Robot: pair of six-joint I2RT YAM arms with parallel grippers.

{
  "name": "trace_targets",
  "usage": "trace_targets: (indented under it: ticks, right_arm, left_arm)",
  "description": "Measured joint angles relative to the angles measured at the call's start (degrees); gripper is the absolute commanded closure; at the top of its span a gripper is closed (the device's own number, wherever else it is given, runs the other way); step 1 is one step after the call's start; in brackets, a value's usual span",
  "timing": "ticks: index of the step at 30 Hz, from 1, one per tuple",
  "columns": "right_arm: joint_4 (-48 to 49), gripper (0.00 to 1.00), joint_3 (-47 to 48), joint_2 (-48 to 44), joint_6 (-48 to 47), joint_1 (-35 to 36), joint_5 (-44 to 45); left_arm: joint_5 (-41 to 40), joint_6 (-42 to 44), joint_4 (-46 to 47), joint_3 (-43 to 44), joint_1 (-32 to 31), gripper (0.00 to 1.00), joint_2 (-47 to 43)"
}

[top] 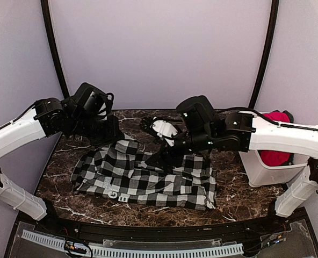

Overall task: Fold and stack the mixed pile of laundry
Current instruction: Adjust the rectangle-folded shirt at the center of the board.

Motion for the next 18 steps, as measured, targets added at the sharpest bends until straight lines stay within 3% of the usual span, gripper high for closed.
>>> trace_targets:
  ticks: [8,14,18]
  right_arm:
    - [11.2,0.21,0.7,7.3,-13.7,12.8,19.1]
    - [20.5,0.26,0.9,11.8,-23.5,15.4,31.3]
    - [24.0,0.4,2.5,16.4,-28.7,15.5,38.2]
  left_arm:
    - [3.7,-0.3,2.5,-1.2,1.0,1.0,-0.3]
    - [5.5,-1.0,3.9,-1.6,1.5,1.0,-0.8]
    - [7.0,-1.4,4.7,-1.9,1.6,1.0,-1.4]
